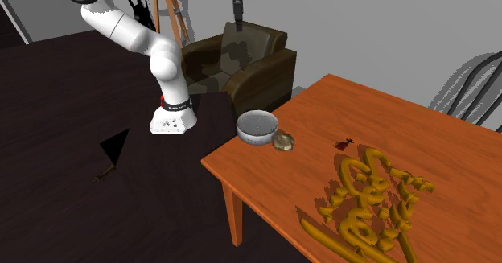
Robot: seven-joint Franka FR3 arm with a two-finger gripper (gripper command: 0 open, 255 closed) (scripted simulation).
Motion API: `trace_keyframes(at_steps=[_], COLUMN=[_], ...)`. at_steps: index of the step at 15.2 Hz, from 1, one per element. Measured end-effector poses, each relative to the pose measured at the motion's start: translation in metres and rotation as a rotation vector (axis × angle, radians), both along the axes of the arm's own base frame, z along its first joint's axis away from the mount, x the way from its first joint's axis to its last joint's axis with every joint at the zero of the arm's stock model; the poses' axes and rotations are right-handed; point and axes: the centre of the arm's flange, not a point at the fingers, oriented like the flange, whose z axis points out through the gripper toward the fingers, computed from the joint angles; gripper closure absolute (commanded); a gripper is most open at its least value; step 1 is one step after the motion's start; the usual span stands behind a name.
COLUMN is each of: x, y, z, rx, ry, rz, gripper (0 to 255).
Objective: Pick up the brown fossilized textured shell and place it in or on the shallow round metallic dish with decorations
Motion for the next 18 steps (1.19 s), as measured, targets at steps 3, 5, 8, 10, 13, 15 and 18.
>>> trace_keyframes(at_steps=[3,5,8,10,13,15,18], x=[0.004,0.01,0.022,0.027,0.042,0.047,0.056], y=[-0.012,-0.028,-0.053,-0.069,-0.096,-0.113,-0.145], z=[-0.012,-0.028,-0.053,-0.069,-0.095,-0.109,-0.135], rx=[-0.005,-0.012,-0.024,-0.032,-0.045,-0.053,-0.065], ry=[0.003,0.007,0.013,0.017,0.024,0.028,0.034], rz=[-0.003,-0.008,-0.015,-0.02,-0.028,-0.033,-0.04], gripper=[0,0,0,0,0,0,0])
